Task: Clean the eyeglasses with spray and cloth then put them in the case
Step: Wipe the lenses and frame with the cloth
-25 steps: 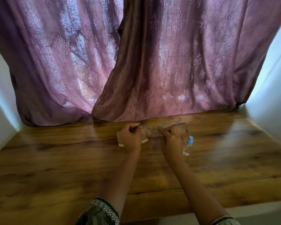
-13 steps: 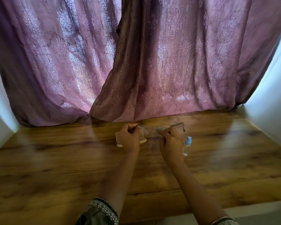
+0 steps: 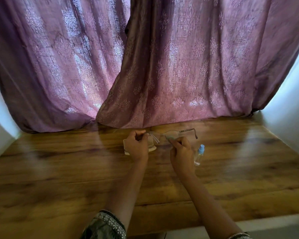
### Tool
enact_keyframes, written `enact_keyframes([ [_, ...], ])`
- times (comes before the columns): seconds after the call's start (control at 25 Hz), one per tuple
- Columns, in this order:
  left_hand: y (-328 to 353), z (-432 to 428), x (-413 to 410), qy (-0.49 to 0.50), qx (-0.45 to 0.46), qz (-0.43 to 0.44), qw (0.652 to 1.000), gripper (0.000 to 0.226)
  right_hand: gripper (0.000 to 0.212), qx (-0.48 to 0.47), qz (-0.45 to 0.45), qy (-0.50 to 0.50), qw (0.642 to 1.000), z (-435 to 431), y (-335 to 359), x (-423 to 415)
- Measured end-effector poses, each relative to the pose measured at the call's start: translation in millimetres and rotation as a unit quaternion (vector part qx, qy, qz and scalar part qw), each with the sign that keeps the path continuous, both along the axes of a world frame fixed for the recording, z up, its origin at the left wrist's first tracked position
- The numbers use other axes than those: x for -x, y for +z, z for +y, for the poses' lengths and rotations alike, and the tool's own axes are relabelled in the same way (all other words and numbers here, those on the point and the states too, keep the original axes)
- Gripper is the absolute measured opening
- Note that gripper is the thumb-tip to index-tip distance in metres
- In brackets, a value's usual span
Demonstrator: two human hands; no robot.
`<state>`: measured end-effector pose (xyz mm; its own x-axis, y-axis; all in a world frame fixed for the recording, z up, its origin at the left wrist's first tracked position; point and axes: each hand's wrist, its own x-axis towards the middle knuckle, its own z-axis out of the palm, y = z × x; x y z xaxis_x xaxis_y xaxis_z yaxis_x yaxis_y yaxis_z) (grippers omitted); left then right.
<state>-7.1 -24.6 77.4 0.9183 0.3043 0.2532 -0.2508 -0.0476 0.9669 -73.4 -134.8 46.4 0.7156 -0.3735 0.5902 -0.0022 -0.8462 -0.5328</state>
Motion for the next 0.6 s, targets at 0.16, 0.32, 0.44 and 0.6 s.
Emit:
enact_keyframes([
  [0.16,1.5,-0.6,2.1,-0.014,-0.010,-0.009,1.000,0.006,0.045,-0.016,0.018,-0.054,0.998,-6.3,4.9,-5.1],
  [0.32,2.8,-2.8,2.9,-0.017,-0.008,-0.005,1.000,0.006,0.044,-0.029,0.007,-0.021,0.999,6.5,11.3,-8.9],
  [0.44,0.2,-3.0,2.1,-0.013,-0.010,-0.001,1.000,0.007,0.038,-0.038,0.010,0.003,0.999,7.0,2.8,0.2],
  [0.6,2.3,-4.6,5.5,-0.021,-0.017,0.004,1.000,0.008,0.037,-0.043,-0.002,-0.046,0.998,-1.8,3.3,-0.3],
])
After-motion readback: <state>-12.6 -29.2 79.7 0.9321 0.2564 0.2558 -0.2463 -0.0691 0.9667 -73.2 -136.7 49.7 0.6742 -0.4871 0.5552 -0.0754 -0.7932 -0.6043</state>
